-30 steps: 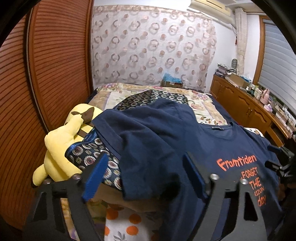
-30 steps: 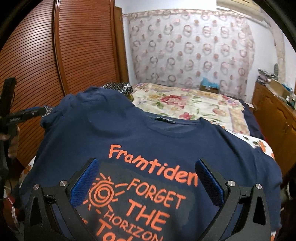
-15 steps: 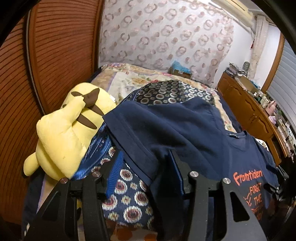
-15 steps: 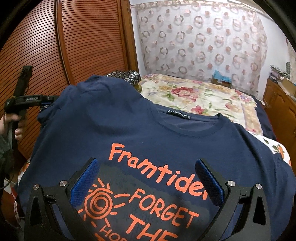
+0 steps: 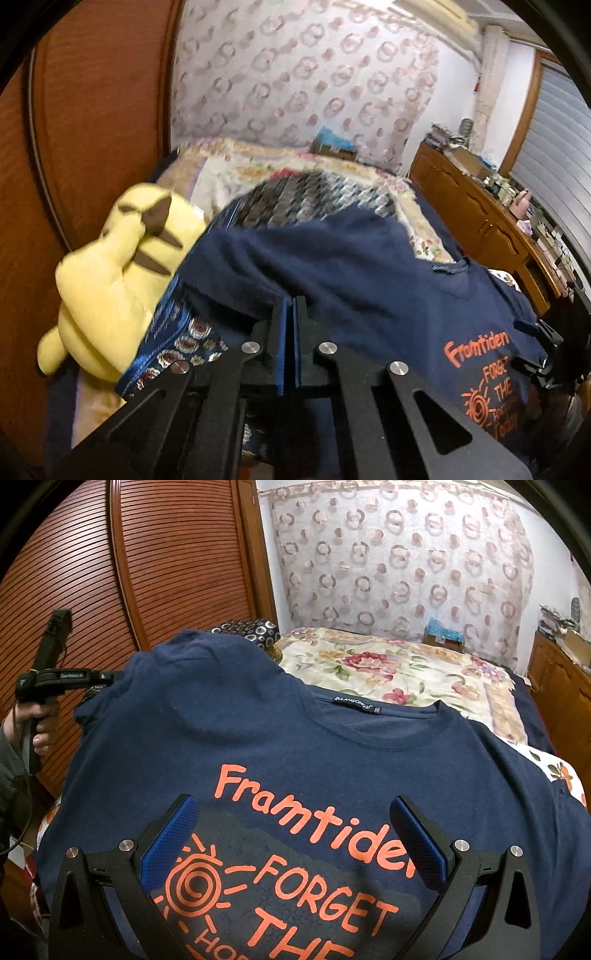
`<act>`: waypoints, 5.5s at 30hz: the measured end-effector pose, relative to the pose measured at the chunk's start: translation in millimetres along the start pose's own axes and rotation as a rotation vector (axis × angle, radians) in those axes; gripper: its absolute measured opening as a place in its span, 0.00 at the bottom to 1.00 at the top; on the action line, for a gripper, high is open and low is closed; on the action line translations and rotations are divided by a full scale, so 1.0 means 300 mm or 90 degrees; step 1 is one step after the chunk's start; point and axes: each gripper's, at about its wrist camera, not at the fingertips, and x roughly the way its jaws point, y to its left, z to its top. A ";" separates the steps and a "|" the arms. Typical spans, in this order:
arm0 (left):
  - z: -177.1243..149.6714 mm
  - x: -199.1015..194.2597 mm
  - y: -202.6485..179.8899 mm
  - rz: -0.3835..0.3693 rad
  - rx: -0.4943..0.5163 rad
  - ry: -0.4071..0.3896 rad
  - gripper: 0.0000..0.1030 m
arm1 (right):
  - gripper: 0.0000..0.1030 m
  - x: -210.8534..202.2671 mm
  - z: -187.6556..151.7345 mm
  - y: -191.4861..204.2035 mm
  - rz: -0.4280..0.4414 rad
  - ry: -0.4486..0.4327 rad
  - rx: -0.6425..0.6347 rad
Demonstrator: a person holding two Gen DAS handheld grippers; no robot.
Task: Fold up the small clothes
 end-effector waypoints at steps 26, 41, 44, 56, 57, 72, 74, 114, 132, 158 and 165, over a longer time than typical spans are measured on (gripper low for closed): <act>0.054 -0.051 -0.493 -0.069 0.212 -0.009 0.65 | 1.00 -0.099 -0.062 0.033 -0.051 -0.036 0.033; -0.130 -0.085 -0.283 -0.007 0.145 -0.005 0.75 | 0.86 0.104 0.107 0.238 0.078 -0.001 -0.073; -0.143 -0.099 -0.258 -0.009 0.131 -0.012 0.75 | 0.77 0.183 0.150 0.301 0.128 0.005 -0.098; -0.178 -0.104 -0.187 -0.004 0.100 -0.011 0.75 | 0.47 0.553 0.203 0.422 0.115 0.099 -0.198; -0.180 -0.101 -0.186 -0.004 0.098 -0.010 0.75 | 0.41 0.574 0.207 0.427 0.112 0.104 -0.202; -0.181 -0.072 -0.216 -0.022 0.103 -0.008 0.75 | 0.03 0.355 0.242 0.189 0.052 -0.016 -0.082; -0.178 -0.067 -0.227 -0.028 0.104 -0.008 0.75 | 0.06 0.343 0.236 0.174 0.016 -0.014 -0.086; -0.312 -0.155 -0.236 -0.053 0.084 -0.024 0.75 | 0.03 0.386 0.064 0.481 0.151 0.023 -0.139; -0.167 0.063 -0.484 -0.120 0.167 0.036 0.73 | 0.43 0.385 -0.036 0.313 -0.021 0.043 -0.071; 0.115 0.082 -0.459 -0.089 0.155 0.026 0.05 | 0.46 0.468 -0.055 0.181 -0.073 0.091 -0.021; 0.127 0.097 -0.342 0.016 0.166 0.054 0.05 | 0.46 0.447 -0.061 0.176 -0.079 0.093 -0.025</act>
